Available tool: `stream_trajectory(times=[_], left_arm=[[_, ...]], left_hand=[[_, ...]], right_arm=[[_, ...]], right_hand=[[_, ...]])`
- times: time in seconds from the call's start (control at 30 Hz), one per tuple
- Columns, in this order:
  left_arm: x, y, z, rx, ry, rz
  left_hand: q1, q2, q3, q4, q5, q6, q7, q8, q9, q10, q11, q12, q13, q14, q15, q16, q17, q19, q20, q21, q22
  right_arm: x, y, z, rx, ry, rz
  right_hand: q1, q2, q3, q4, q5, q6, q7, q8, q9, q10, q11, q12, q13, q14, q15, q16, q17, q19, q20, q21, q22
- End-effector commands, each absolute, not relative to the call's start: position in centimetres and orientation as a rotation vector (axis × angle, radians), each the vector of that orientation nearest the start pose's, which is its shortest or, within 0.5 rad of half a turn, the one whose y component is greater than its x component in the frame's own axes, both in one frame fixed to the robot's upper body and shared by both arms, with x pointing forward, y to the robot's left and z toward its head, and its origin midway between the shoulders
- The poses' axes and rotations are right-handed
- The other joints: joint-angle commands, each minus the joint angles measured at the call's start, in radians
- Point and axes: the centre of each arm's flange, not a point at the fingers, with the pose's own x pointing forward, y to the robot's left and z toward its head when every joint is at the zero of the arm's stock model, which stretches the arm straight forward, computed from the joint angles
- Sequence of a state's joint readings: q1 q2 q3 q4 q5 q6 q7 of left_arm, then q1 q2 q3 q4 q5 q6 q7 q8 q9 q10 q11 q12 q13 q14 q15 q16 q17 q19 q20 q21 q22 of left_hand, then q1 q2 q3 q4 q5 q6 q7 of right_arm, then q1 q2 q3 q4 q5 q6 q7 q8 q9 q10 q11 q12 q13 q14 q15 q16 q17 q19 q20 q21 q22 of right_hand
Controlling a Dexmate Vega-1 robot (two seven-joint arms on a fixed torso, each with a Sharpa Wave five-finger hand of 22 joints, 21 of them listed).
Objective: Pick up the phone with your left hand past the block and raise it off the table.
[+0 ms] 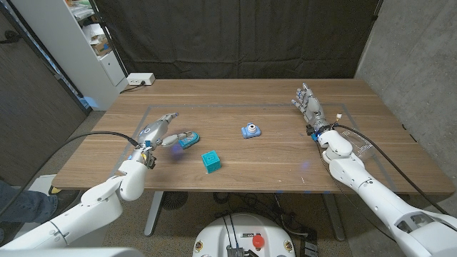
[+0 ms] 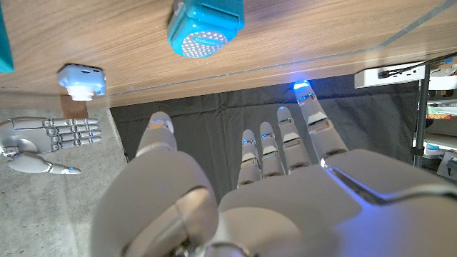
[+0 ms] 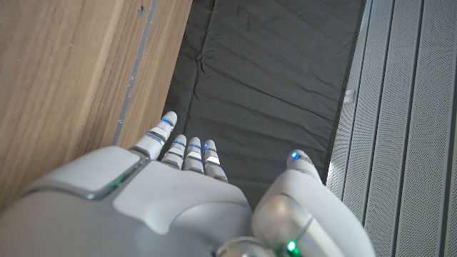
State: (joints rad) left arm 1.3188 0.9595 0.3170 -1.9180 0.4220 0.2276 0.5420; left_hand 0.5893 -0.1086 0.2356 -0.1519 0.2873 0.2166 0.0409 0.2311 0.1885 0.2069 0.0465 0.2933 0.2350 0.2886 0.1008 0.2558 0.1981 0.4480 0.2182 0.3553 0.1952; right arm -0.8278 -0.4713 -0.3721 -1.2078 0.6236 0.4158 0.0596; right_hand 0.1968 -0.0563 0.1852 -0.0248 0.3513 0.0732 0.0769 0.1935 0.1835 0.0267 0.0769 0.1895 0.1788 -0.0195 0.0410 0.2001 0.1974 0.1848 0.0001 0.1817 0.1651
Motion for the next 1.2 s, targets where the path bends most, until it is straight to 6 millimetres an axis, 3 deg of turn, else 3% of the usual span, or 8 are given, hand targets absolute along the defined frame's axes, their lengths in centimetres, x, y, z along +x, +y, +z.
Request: stream_trajectory(times=[0.03,0.27,1.2], left_arm=[[52.1,32.7,-8.7,1.265,-0.630,0.360],[52.5,32.0,-8.8,1.287,-0.631,0.356],[55.2,29.8,-9.6,1.321,-0.596,0.329]], left_hand=[[0.018,0.001,0.010,0.001,0.001,0.021,-0.002,0.006,0.006,0.016,0.001,0.008,0.005,0.020,0.000,0.011,0.002,0.019,0.000,0.006,0.003],[0.039,0.007,0.013,0.001,-0.011,0.064,-0.002,0.015,0.006,0.058,-0.015,0.024,0.011,0.055,-0.012,0.019,0.003,0.055,0.001,0.012,0.002],[0.072,0.033,0.024,0.003,-0.026,0.104,-0.008,0.020,0.007,0.077,-0.031,0.029,0.016,0.075,-0.021,0.023,0.008,0.077,0.001,0.011,0.000]], right_arm=[[65.4,-29.1,-4.0,0.046,-0.658,0.197],[65.5,-29.2,-4.0,0.047,-0.663,0.198],[65.6,-29.8,-4.2,0.056,-0.663,0.191]], right_hand=[[0.003,0.010,0.001,-0.001,0.005,0.002,0.001,0.002,0.004,0.005,0.005,0.002,0.005,0.003,0.005,0.005,0.006,0.008,0.000,0.009,0.004],[0.003,0.010,0.000,-0.001,0.005,0.003,0.000,0.002,0.004,0.005,0.005,0.002,0.005,0.004,0.004,0.005,0.006,0.008,0.001,0.009,0.004],[0.008,0.018,0.001,-0.003,0.005,0.004,0.000,0.002,0.004,0.006,0.005,0.002,0.005,0.008,0.005,0.006,0.006,0.012,0.000,0.010,0.004]])
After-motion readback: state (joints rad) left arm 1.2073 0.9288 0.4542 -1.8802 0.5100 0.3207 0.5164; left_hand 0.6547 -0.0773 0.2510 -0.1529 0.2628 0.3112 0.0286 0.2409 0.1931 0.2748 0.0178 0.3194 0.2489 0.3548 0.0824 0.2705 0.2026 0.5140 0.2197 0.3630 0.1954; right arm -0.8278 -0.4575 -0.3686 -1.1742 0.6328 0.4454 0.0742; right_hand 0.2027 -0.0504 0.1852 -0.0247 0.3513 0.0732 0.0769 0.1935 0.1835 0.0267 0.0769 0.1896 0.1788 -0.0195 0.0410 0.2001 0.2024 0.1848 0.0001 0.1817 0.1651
